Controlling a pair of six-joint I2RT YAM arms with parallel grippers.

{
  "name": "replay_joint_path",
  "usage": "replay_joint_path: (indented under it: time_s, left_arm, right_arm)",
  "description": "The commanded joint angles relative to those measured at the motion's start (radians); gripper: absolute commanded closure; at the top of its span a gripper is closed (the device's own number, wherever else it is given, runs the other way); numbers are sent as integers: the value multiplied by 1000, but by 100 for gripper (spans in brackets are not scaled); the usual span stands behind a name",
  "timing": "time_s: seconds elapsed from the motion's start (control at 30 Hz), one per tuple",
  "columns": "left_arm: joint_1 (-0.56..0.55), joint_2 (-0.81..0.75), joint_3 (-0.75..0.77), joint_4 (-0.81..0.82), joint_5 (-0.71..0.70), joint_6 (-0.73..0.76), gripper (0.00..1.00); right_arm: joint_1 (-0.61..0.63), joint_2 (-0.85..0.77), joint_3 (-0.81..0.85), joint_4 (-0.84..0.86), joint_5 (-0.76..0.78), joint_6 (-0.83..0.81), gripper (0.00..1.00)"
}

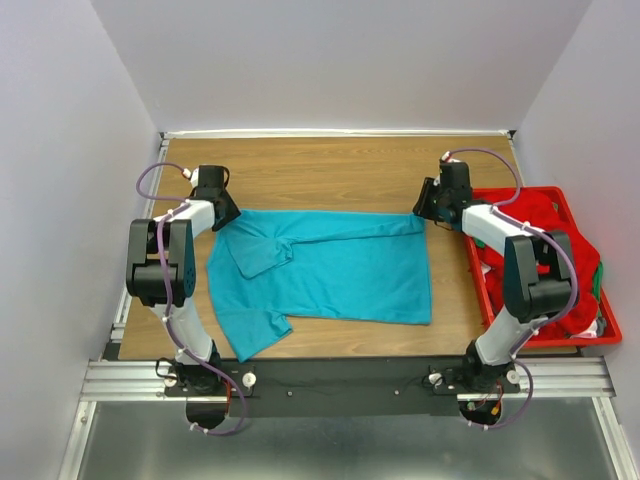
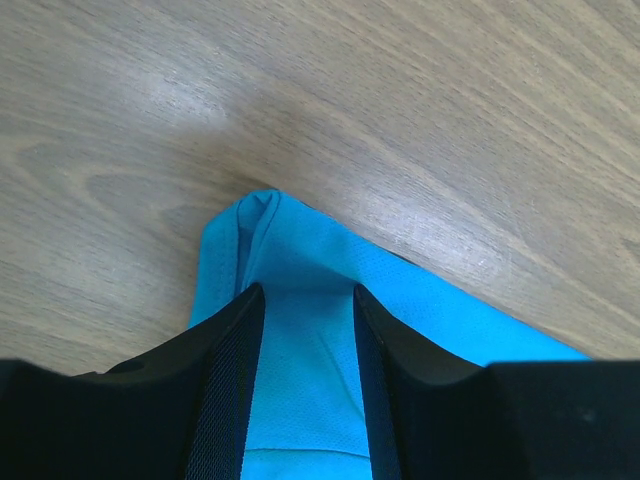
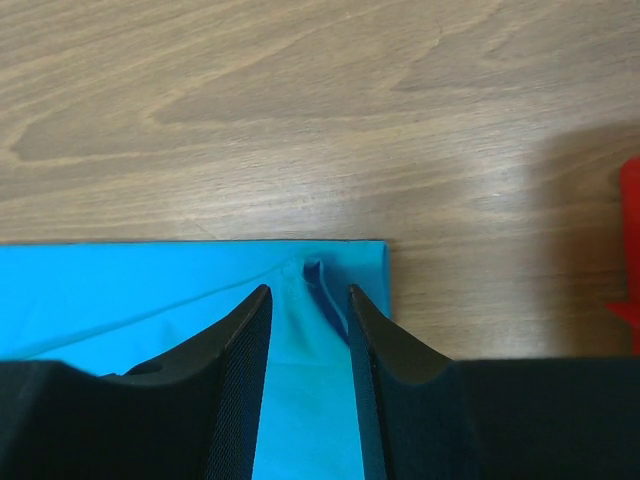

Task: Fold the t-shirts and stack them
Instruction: Fold the tshirt

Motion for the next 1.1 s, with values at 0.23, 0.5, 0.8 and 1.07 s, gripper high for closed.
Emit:
replay_joint_path:
  time_s: [0.23,0.5,0.8,1.07]
  left_arm:
    - [1,-16,-34,-26,21,25,51]
    - [1,-18,-33,-26,17,32,51]
    - [1,-19,-28,-29,18,36,51]
    - [1,-16,-25,-30,20,41,51]
  right_arm:
    - [-16,99,50,-17,-73,-96,56]
    - [-19,104,59,-17,-119,-133,64]
    - [-21,-8,-42,-17,-107,-151,89]
    - [-19,-76,-115,-14,-88,-121,88]
